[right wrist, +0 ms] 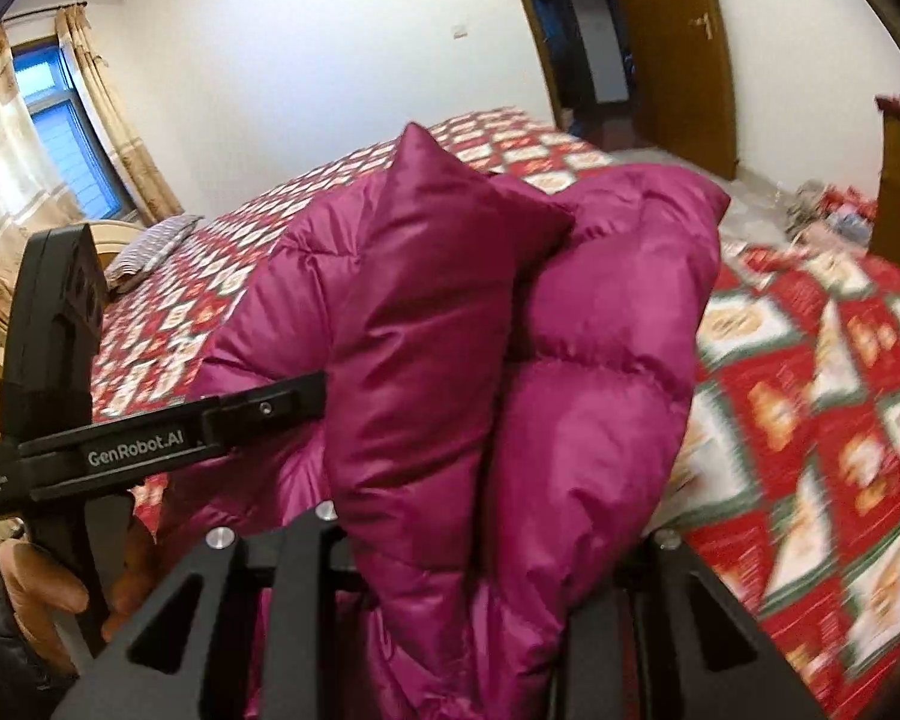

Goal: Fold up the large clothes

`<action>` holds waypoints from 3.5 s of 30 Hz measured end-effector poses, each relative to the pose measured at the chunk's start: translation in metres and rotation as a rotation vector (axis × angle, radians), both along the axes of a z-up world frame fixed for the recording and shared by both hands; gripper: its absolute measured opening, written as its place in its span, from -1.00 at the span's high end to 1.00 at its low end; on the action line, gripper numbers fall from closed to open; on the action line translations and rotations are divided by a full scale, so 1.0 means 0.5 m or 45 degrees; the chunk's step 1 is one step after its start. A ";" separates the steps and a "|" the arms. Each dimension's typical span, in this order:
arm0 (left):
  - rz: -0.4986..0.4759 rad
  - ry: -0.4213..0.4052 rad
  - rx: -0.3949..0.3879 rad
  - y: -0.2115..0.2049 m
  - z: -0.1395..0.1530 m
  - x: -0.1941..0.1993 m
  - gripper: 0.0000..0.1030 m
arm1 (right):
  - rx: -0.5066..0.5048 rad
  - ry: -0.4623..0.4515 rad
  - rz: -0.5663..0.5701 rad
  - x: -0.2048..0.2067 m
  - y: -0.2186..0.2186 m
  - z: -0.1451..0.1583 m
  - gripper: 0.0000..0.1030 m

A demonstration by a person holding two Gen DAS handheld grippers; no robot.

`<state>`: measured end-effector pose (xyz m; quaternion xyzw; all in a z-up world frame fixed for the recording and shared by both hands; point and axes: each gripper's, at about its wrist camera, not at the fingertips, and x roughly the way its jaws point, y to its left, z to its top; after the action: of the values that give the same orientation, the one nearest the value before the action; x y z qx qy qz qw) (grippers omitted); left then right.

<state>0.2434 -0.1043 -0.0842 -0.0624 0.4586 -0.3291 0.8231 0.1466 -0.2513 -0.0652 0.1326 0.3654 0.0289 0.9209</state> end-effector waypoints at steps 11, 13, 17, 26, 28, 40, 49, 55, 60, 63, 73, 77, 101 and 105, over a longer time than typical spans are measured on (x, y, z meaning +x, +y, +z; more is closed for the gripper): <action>-0.015 -0.044 0.104 -0.153 -0.018 0.062 -0.11 | -0.043 0.015 -0.047 0.101 -0.075 -0.025 0.39; 0.002 -0.046 0.140 -0.175 -0.029 0.074 -0.11 | -0.032 0.033 -0.046 0.118 -0.079 -0.041 0.39; 0.045 -0.048 0.194 -0.197 -0.056 0.099 -0.11 | -0.016 0.080 -0.036 0.146 -0.085 -0.068 0.39; 0.138 -0.055 0.256 -0.232 -0.087 0.138 -0.25 | 0.054 0.155 0.012 0.201 -0.137 -0.106 0.38; 0.164 -0.039 0.273 -0.235 -0.100 0.146 -0.36 | 0.077 0.178 0.018 0.205 -0.145 -0.111 0.37; 0.207 -0.016 0.319 -0.245 -0.141 0.170 -0.98 | 0.165 0.213 -0.057 0.182 -0.181 -0.118 -0.21; 0.235 -0.200 0.450 -0.268 -0.125 0.130 -0.98 | -0.230 0.007 -0.242 0.116 -0.115 0.037 0.25; 0.237 -0.224 0.475 -0.268 -0.125 0.130 -0.99 | -0.179 0.189 -0.271 0.216 -0.117 -0.004 0.28; 0.230 -0.229 0.480 -0.268 -0.126 0.135 -0.99 | -0.122 0.294 -0.339 0.218 -0.145 -0.064 0.29; 0.223 -0.231 0.486 -0.271 -0.127 0.135 -0.99 | -0.120 0.311 -0.353 0.203 -0.151 -0.082 0.24; 0.216 -0.248 0.512 -0.288 -0.139 0.147 -0.99 | -0.215 0.326 -0.374 0.202 -0.140 -0.106 0.19; 0.212 -0.249 0.505 -0.285 -0.138 0.145 -0.99 | -0.235 0.312 -0.381 0.202 -0.137 -0.104 0.12; 0.074 -0.442 0.631 -0.183 -0.036 -0.050 -0.99 | -0.288 0.146 -0.487 -0.090 -0.057 -0.027 -0.35; 0.085 -0.455 0.621 -0.148 -0.031 -0.102 -0.99 | -0.270 0.136 -0.498 -0.134 -0.048 -0.018 -0.46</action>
<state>0.1925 -0.1782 -0.0999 0.1808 0.3698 -0.1878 0.8918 0.0796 -0.2751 -0.0742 0.1048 0.3819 -0.1956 0.8972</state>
